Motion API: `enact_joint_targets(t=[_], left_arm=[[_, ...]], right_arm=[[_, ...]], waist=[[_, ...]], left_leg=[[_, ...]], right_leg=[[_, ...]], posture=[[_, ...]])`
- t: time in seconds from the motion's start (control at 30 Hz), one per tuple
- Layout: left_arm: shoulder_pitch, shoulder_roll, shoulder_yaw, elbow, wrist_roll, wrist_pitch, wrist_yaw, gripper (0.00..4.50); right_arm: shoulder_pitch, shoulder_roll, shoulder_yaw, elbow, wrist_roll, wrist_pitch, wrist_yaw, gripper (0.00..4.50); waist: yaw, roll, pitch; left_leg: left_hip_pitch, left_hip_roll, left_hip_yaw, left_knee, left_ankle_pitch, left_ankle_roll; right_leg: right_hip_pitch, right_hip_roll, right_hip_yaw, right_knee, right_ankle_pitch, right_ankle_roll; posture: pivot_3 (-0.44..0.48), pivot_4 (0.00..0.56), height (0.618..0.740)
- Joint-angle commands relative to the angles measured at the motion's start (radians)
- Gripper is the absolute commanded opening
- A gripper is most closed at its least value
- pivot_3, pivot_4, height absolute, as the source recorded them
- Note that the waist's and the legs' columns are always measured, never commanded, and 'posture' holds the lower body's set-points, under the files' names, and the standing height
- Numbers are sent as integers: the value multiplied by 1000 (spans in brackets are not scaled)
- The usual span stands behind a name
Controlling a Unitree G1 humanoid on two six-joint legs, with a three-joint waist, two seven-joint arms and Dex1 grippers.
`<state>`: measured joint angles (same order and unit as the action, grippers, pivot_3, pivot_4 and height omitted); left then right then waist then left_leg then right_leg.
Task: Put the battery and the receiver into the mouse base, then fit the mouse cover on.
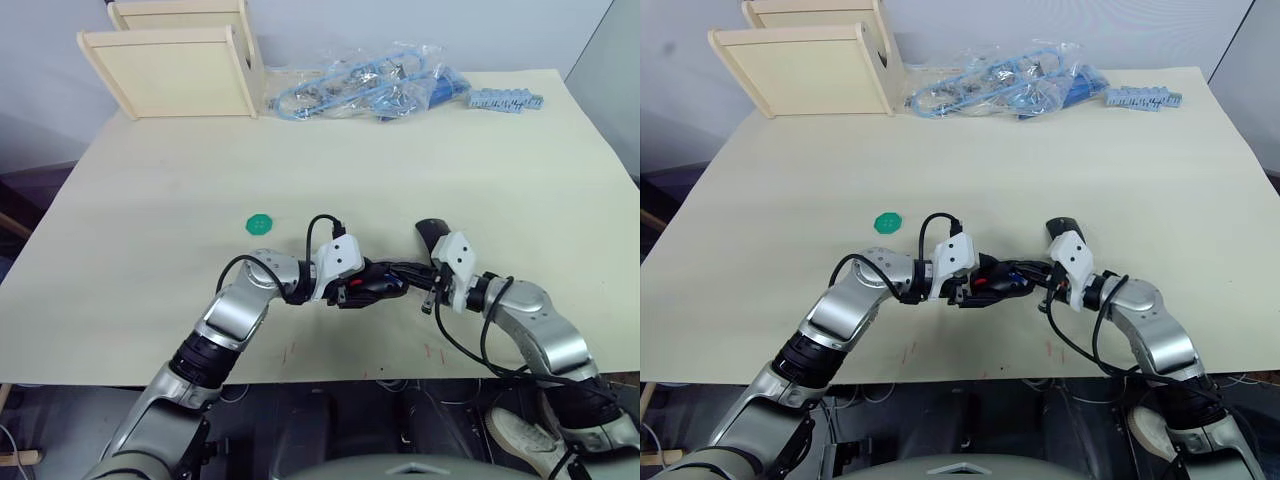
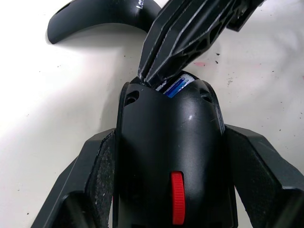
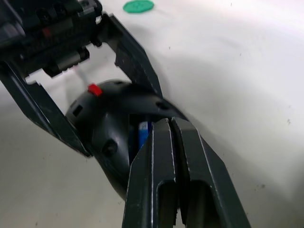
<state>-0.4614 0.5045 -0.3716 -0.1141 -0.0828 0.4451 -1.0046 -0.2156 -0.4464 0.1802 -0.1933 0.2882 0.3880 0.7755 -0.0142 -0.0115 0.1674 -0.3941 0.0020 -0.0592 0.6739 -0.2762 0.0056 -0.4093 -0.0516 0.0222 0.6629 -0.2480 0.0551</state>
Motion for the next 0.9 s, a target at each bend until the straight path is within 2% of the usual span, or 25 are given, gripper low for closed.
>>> enact_joint_targets(t=[0.03, 0.33, 0.43, 0.63, 0.9], left_arm=[[13, 1, -14, 1, 11, 9, 10, 2875], [10, -4, -16, 6, 11, 10, 12, 2875], [9, -5, -16, 8, 12, 9, 12, 2875], [6, -8, -20, 9, 11, 11, 16, 2875], [-2, -10, -24, 26, 15, 4, 15, 2875]], right_arm=[[-9, -2, 11, 12, -15, 25, -7, 75], [1, -47, 72, 66, -66, 105, 10, 75], [7, -57, 81, 81, -66, 126, 1, 75], [2, -52, 19, 82, -12, 167, -12, 75], [31, -62, -116, -100, 158, 140, 49, 75]], waist=[[0, 0, 0], [0, 0, -2], [0, 0, -2], [0, -1, -5], [2, 0, -4]], left_leg=[[0, 0, 0, 0, 0, 0], [4, 0, 0, 0, 0, 0], [11, 0, 1, -2, 0, 0], [14, 0, 0, -3, 0, 0], [13, 0, 0, -3, 0, 0]], right_leg=[[0, 0, 0, 0, 0, 0], [4, 0, 0, 0, 0, 0], [11, 0, 1, -2, 0, 0], [13, 0, 1, -3, -1, 0], [13, 0, 0, -3, 0, 0]], posture=[[0, 150, 740], [0, 150, 740], [0, 150, 740], [0, 150, 740], [0, 150, 740]])
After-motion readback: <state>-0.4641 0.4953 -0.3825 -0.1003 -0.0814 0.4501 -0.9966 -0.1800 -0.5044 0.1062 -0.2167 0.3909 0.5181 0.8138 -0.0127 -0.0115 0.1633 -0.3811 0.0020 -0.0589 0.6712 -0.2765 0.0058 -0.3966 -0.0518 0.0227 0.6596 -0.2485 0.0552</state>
